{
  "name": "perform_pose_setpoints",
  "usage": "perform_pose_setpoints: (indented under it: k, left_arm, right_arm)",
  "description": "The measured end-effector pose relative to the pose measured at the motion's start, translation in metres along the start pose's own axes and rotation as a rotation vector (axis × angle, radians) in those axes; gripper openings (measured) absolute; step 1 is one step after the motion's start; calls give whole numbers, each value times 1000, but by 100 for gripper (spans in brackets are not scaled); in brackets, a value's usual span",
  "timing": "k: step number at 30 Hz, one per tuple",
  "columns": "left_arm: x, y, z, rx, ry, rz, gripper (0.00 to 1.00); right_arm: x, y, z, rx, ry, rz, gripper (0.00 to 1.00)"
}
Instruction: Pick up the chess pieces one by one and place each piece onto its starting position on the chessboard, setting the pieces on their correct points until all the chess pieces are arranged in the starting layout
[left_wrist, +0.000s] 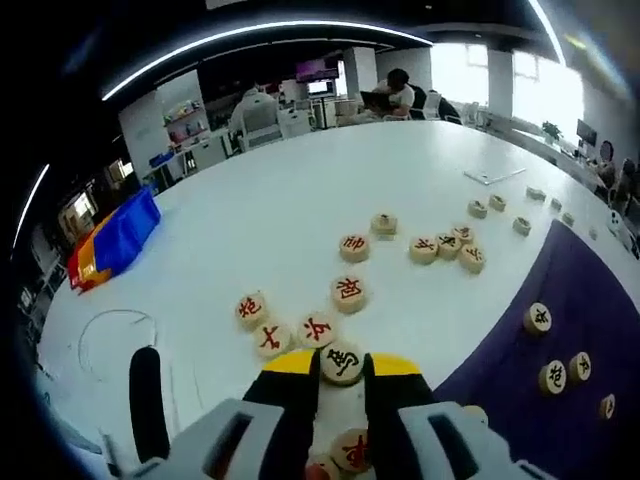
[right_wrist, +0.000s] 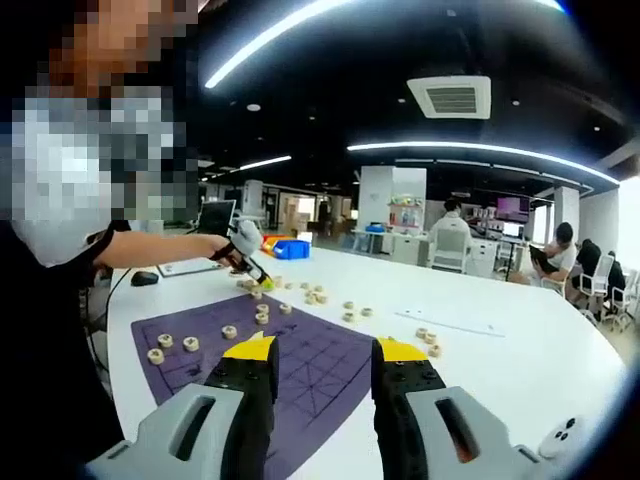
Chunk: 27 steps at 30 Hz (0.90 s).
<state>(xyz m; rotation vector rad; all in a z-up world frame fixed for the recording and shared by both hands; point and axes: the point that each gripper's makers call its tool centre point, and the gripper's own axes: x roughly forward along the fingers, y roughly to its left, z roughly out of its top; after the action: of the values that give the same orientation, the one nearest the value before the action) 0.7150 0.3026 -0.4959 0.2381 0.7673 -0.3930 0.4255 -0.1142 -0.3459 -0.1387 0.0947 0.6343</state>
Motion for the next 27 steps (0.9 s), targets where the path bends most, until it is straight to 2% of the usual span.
perform_pose_setpoints:
  k: [4, 8, 16, 20, 23, 27]
  left_arm:
    - [-13, 1, 1, -3, -27, 11, 20]
    - [-36, -1, 5, 15, -64, 18, 20]
    - [-94, -29, 0, 74, -143, -15, 20]
    - [-122, -42, -8, 85, -188, -26, 20]
    - [-139, -53, -19, 59, -218, -47, 20]
    - [-145, -62, -34, 51, -223, -59, 20]
  right_arm:
    - [-2, -2, -1, 1, 1, -3, 38]
    - [-1, -2, 0, -2, -2, 6, 38]
    - [5, 5, -1, 0, -5, 32, 38]
    - [7, 8, 1, -6, -5, 42, 38]
    - [9, 12, 4, -13, -6, 51, 38]
    - [10, 14, 3, -16, 1, 56, 38]
